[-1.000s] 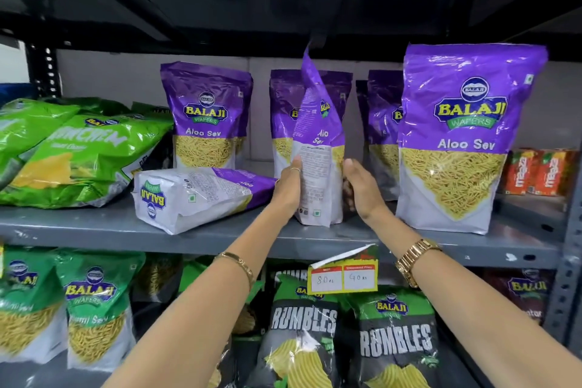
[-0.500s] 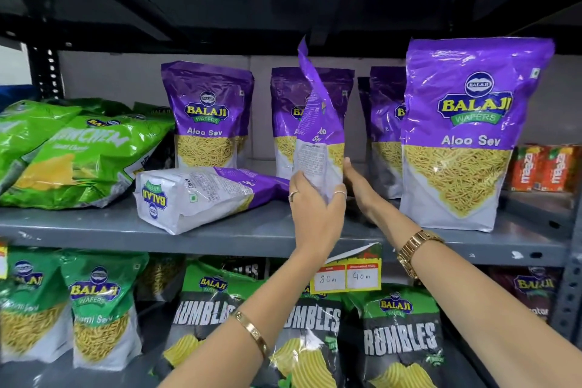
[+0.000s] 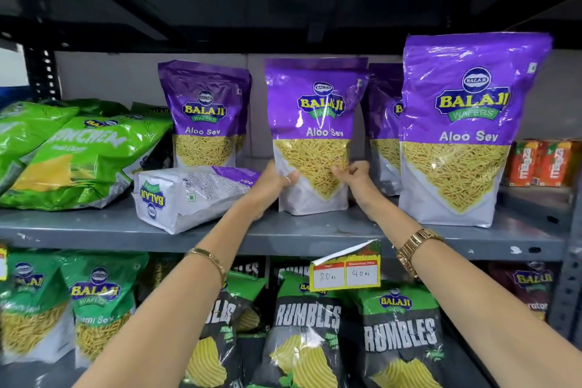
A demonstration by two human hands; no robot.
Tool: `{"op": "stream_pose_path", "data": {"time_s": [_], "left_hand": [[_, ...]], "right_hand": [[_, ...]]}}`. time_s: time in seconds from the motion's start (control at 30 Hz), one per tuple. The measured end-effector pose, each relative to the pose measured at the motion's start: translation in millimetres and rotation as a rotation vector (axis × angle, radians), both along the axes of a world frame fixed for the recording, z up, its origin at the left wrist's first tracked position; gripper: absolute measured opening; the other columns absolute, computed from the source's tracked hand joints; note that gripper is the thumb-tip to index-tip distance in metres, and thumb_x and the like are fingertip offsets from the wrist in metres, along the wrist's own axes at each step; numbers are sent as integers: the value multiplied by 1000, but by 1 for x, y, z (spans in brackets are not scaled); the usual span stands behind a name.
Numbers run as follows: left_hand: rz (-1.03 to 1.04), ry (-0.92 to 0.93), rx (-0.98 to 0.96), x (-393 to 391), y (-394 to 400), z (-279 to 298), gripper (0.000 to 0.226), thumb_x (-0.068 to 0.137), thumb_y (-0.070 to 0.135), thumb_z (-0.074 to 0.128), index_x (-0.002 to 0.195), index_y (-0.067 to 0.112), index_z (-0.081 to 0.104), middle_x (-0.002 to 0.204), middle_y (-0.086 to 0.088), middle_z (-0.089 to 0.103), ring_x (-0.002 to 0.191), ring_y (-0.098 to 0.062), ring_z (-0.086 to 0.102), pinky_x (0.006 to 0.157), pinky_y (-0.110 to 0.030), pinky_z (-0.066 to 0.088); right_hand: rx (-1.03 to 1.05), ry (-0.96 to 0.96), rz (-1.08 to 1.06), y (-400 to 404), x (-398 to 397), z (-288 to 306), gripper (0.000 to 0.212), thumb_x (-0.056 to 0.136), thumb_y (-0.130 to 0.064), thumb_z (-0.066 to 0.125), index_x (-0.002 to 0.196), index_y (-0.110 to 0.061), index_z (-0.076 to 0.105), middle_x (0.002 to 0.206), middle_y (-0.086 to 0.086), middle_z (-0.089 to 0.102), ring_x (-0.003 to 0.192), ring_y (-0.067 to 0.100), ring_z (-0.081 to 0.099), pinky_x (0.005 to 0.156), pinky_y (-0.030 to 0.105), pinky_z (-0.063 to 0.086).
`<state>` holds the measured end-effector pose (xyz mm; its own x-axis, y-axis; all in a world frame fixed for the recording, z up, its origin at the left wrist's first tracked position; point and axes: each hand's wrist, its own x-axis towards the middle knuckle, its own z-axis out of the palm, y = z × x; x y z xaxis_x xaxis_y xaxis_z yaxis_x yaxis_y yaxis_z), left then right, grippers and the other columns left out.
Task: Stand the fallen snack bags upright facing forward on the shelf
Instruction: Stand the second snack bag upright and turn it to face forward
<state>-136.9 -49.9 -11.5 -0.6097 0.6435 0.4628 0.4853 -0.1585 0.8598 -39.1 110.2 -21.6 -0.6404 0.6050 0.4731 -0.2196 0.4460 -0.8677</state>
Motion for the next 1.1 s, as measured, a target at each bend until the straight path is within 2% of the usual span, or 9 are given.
{"op": "stream_pose_path", "data": {"time_s": [0.07, 0.17, 0.33, 0.5, 0.6, 0.73, 0.9, 1.0, 1.1], "left_hand": [[29, 28, -31, -8, -1, -1, 20, 92, 18, 50, 112, 18, 46, 108, 2, 60, 94, -8, 52, 68, -6, 43], [69, 89, -69, -16, 4, -7, 37, 93, 25, 48, 123, 5, 44, 127, -15, 54, 117, -24, 50, 88, -23, 38], [138, 202, -103, -16, 9, -11, 40, 95, 26, 43, 129, 6, 40, 133, -14, 49, 121, -22, 44, 91, -25, 32], [85, 227, -180, -11, 6, -15, 50, 97, 22, 39, 139, 4, 21, 148, -14, 31, 138, -24, 26, 110, -31, 22], [60, 170, -189, -8, 1, -15, 50, 97, 24, 37, 140, 6, 19, 150, -11, 28, 137, -20, 24, 108, -28, 21], [34, 106, -172, 1, -6, -13, 48, 98, 23, 35, 142, 11, 18, 149, -8, 30, 128, -13, 29, 95, -20, 21], [60, 62, -213, 10, -16, -13, 46, 98, 29, 35, 137, 9, 23, 142, -14, 40, 120, -22, 41, 92, -27, 29], [64, 65, -204, 14, -22, -16, 46, 97, 30, 36, 137, 11, 25, 142, -11, 40, 113, -14, 38, 92, -26, 29], [75, 74, -182, 19, -26, -18, 46, 97, 28, 38, 139, 13, 26, 144, -7, 38, 120, -12, 35, 97, -26, 29]], "right_hand": [[32, -54, -3, 1, 1, -2, 48, 82, -27, 64, 103, -13, 24, 97, -7, 42, 92, 8, 46, 75, 11, 39], [53, -76, -21, 2, 4, -2, 78, 78, -35, 66, 132, -10, 15, 123, 0, 38, 113, 16, 39, 95, 26, 30], [69, -101, -13, -1, 7, -2, 77, 75, -39, 67, 135, -10, 27, 135, 8, 47, 109, 12, 43, 90, 27, 32], [36, -157, 24, -4, 11, -2, 87, 77, -43, 63, 140, -12, 13, 143, 8, 39, 109, 12, 37, 91, 27, 30], [-6, -182, 46, -8, 16, -4, 93, 76, -46, 64, 142, -16, 6, 147, 6, 33, 116, 16, 37, 93, 29, 29], [-13, -229, 57, -10, 25, -6, 99, 73, -51, 64, 142, -21, -1, 150, 6, 26, 132, 25, 32, 97, 32, 28], [3, -206, 101, -15, 34, -10, 98, 74, -50, 63, 141, -21, -2, 151, 4, 23, 134, 22, 29, 103, 33, 30], [5, -170, 118, -18, 37, -11, 94, 75, -46, 63, 141, -19, 1, 149, 5, 27, 133, 23, 31, 104, 34, 31], [24, -153, 105, -25, 43, -11, 87, 77, -44, 63, 140, -18, 8, 145, 5, 33, 124, 17, 36, 95, 29, 33]]}}
